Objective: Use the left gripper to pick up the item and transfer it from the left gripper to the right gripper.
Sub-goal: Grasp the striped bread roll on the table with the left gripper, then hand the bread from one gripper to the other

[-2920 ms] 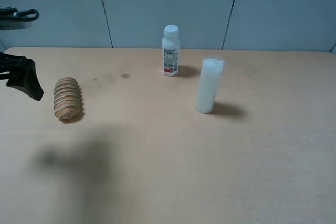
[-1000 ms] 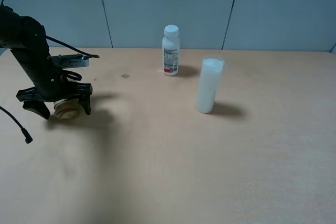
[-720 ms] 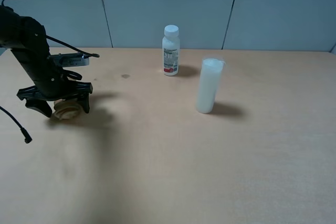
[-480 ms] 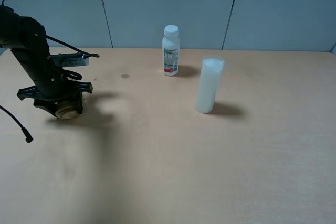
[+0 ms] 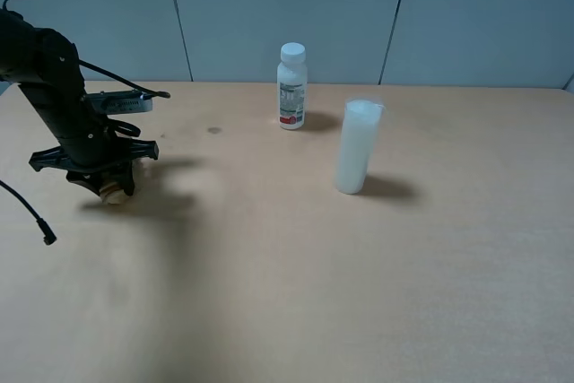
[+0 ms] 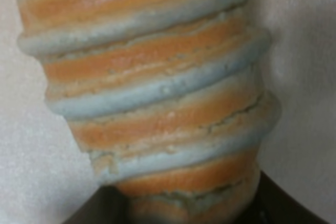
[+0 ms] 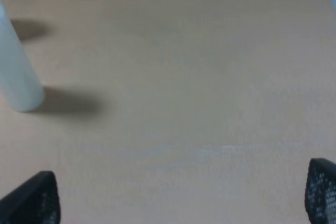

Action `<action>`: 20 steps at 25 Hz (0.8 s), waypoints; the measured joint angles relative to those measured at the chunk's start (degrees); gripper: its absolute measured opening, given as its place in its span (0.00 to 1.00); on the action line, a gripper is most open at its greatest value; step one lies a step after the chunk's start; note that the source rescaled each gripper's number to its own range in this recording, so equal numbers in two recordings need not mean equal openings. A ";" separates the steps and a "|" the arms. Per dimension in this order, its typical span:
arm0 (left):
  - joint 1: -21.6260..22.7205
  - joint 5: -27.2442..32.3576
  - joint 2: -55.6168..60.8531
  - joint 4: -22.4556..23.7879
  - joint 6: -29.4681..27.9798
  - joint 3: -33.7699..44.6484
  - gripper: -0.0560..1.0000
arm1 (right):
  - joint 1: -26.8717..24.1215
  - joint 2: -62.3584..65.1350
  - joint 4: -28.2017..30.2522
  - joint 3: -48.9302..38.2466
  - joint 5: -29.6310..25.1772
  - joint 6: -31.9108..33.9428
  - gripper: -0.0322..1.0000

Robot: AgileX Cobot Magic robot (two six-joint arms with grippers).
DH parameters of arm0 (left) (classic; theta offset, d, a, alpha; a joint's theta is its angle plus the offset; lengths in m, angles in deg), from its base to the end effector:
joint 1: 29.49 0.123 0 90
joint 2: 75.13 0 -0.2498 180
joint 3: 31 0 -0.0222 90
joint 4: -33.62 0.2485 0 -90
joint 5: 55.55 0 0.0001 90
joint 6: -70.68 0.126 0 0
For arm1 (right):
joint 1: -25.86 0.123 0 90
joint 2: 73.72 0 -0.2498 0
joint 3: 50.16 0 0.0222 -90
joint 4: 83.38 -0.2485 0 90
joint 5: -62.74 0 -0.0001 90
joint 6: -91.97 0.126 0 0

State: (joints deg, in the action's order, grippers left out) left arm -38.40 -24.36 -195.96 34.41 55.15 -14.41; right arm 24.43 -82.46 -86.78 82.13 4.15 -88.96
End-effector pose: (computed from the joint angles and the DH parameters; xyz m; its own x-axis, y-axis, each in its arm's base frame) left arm 0.3334 -0.0514 0.0460 -0.9755 -0.1066 -0.1927 -0.0999 0.9940 -0.0439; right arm 0.0621 0.0048 0.2635 -0.4227 0.0253 -0.9059 -0.0147 0.9993 0.0347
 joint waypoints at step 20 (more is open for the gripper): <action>0.00 12.12 16.84 0.37 3.88 -0.26 0.13 | 0.00 0.00 0.00 0.00 0.00 0.00 1.00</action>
State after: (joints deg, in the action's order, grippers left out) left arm -38.40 -12.24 -179.12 34.78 59.03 -14.67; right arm 24.43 -82.46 -86.78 82.13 4.15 -88.96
